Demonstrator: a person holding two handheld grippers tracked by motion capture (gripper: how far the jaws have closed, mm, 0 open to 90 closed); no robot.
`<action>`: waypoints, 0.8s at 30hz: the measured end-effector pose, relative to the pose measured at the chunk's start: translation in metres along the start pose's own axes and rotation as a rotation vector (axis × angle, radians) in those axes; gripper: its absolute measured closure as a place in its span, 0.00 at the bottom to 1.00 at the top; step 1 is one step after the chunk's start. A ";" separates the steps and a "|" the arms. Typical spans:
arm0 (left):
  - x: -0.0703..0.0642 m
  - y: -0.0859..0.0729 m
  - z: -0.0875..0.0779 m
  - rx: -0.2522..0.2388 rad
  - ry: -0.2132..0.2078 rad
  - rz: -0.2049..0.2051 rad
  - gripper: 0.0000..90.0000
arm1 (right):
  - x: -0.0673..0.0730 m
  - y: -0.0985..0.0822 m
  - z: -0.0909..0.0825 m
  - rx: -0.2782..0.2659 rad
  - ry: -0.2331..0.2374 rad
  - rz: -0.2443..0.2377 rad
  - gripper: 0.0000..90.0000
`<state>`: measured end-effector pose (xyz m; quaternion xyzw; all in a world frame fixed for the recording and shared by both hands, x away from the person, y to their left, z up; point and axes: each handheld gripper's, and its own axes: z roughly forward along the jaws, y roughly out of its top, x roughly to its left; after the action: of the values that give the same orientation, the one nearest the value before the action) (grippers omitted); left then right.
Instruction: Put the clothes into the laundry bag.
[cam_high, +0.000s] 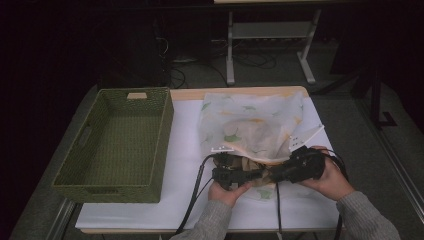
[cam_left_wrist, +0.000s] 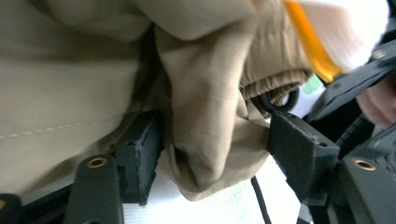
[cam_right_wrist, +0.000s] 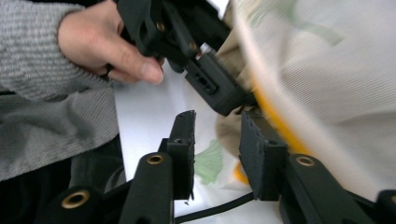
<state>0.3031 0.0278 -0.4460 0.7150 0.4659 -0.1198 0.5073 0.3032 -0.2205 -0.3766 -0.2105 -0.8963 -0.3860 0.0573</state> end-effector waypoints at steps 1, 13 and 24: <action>0.000 0.001 0.000 -0.002 0.004 -0.005 0.38 | 0.002 -0.006 0.007 0.019 -0.001 -0.004 0.69; -0.003 0.021 -0.004 -0.027 0.026 -0.011 0.89 | 0.012 -0.019 0.045 0.116 0.005 -0.048 0.63; -0.003 0.019 -0.002 0.001 -0.007 -0.032 0.45 | 0.016 -0.022 0.078 0.198 -0.068 -0.119 0.63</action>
<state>0.3160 0.0269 -0.4320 0.7073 0.4756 -0.1307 0.5063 0.2840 -0.1726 -0.4413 -0.1631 -0.9425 -0.2908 0.0245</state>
